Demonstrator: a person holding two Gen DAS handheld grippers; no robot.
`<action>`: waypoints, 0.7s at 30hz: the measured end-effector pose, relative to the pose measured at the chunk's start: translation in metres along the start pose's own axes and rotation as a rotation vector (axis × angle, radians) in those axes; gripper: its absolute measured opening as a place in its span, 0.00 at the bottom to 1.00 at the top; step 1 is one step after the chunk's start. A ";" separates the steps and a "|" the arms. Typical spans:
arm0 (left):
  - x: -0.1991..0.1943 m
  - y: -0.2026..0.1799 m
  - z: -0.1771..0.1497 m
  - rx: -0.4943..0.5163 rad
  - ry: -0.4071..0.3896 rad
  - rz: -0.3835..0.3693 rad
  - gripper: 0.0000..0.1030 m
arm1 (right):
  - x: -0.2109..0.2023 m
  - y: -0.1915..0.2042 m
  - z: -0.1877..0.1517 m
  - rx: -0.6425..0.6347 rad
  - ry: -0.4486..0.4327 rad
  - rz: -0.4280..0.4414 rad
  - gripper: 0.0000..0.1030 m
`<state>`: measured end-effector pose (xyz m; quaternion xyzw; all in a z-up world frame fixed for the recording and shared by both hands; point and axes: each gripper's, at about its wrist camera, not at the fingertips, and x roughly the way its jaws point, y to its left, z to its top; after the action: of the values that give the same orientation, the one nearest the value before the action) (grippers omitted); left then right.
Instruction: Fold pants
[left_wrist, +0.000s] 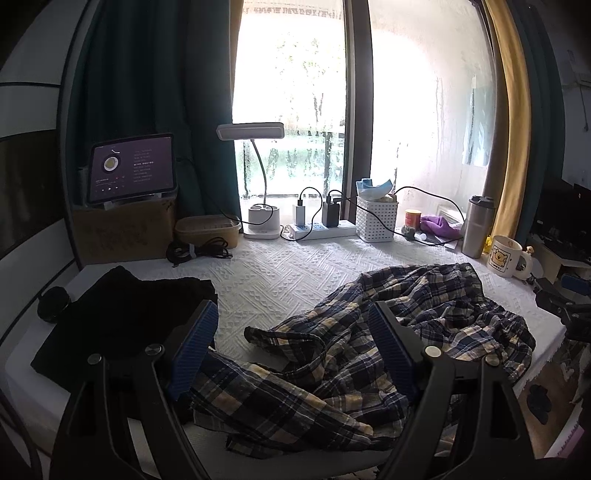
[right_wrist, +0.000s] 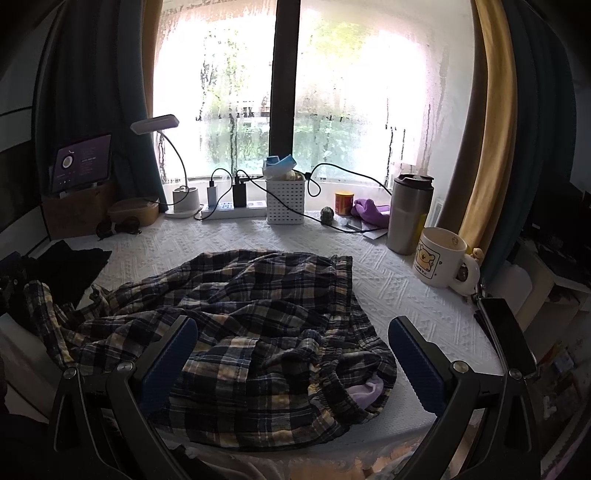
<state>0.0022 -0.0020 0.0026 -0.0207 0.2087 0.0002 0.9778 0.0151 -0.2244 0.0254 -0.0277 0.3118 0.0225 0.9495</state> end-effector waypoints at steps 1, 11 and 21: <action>0.000 0.000 0.000 0.000 -0.001 -0.001 0.81 | -0.001 0.001 0.000 -0.001 -0.001 0.001 1.00; -0.001 -0.002 0.000 0.008 -0.004 -0.006 0.81 | -0.002 0.003 0.003 -0.011 -0.008 0.014 1.00; -0.002 -0.004 -0.002 0.011 -0.005 -0.005 0.81 | -0.002 0.004 0.002 -0.012 -0.006 0.015 1.00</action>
<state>-0.0001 -0.0058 0.0014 -0.0160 0.2060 -0.0032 0.9784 0.0144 -0.2205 0.0280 -0.0311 0.3088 0.0314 0.9501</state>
